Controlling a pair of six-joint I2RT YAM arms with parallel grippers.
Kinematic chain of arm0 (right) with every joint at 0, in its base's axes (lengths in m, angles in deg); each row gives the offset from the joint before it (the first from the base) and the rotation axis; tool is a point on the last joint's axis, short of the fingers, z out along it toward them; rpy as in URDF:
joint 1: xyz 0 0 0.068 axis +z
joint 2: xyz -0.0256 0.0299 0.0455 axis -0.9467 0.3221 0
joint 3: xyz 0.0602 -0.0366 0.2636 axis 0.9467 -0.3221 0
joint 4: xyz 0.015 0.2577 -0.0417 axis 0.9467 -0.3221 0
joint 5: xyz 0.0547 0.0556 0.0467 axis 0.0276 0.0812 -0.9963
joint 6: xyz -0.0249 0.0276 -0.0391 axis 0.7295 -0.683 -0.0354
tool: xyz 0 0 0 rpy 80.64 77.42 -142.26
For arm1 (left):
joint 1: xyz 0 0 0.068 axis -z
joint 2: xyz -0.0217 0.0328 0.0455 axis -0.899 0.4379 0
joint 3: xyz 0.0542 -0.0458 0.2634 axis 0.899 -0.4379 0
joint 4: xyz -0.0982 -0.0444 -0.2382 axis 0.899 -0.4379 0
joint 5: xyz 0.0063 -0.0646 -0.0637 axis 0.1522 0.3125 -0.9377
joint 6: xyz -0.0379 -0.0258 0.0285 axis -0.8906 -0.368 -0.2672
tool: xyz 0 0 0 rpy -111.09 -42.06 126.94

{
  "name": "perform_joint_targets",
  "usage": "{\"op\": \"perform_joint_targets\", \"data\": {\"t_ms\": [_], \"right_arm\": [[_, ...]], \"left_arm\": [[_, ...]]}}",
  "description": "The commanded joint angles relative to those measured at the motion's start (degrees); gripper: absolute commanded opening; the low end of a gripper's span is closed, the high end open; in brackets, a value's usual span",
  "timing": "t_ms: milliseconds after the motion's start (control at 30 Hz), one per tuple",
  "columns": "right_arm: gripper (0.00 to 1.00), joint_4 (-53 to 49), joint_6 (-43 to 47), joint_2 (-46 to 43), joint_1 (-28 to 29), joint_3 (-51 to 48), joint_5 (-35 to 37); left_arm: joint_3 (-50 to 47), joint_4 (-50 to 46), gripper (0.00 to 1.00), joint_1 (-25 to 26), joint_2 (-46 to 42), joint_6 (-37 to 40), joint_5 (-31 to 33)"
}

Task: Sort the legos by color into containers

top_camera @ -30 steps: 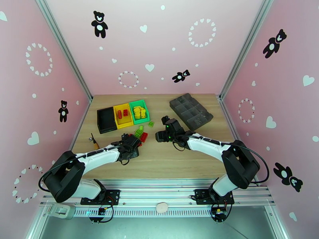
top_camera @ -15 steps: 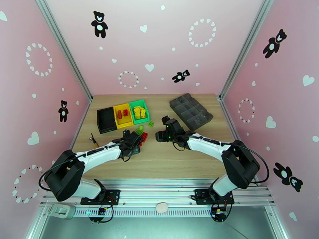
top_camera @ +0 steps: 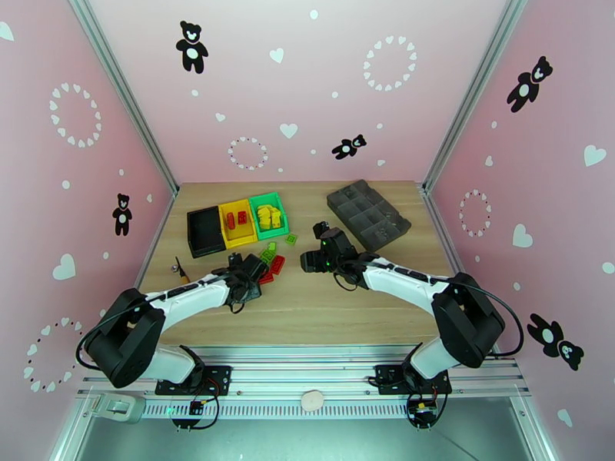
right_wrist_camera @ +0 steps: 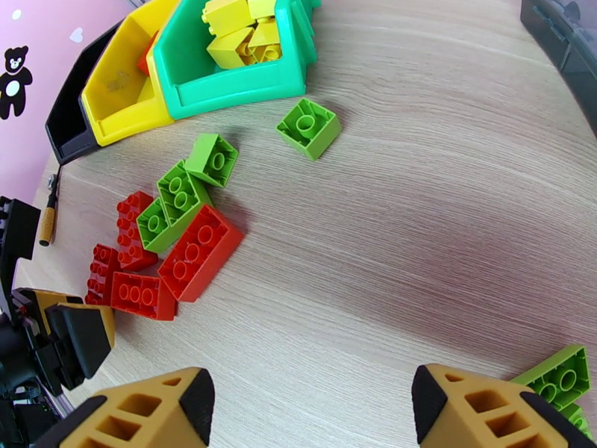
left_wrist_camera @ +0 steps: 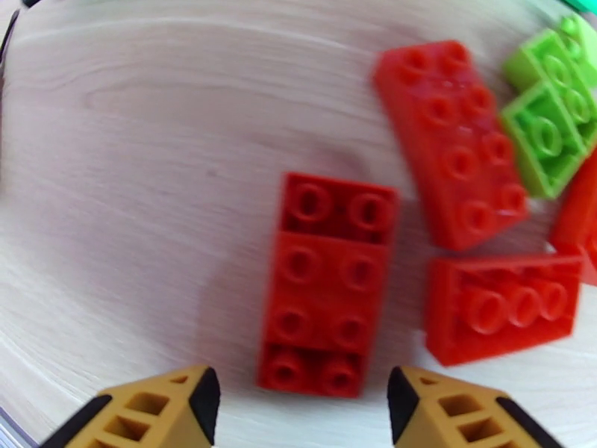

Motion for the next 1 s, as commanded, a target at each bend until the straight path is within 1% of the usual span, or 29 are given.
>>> {"op": "perform_joint_targets", "data": {"t_ms": [0,233,333,433,600,700,867,967], "right_arm": [[0.74,0.1,-0.7,-0.9,0.1,-0.2,-0.8],[0.74,0.2,-0.8,-1.0,0.1,-0.1,-1.1],[0.74,0.1,-0.6,-1.2,0.1,-0.1,-1.0],[0.74,-0.1,-0.4,-1.1,0.1,0.0,-1.4],[0.73,0.5,-0.9,0.5,0.1,0.3,-4.5],[0.73,1.6,-1.2,1.9,0.9,0.6,-5.8],[0.73,1.2,-1.6,5.3,3.3,3.5,-6.6],[0.73,0.3,-2.0,7.8,4.9,6.4,-6.8]], "left_arm": [[0.3,1.4,0.65,-1.0,0.2,1.8,-0.2],[3.4,2.6,0.62,-2.4,4.6,4.2,-0.6],[4.4,3.2,0.58,-3.1,5.9,4.9,-1.0],[5.5,3.2,0.52,-3.2,6.2,5.3,-1.2],[6.7,2.2,0.34,-3.2,5.4,6.0,-1.9],[7.5,0.8,0.26,-3.2,3.5,6.4,-1.8],[11.3,-2.9,0.25,-3.4,0.2,7.9,0.0],[14.1,-4.5,0.25,-5.3,-0.9,9.6,-0.2]]}}
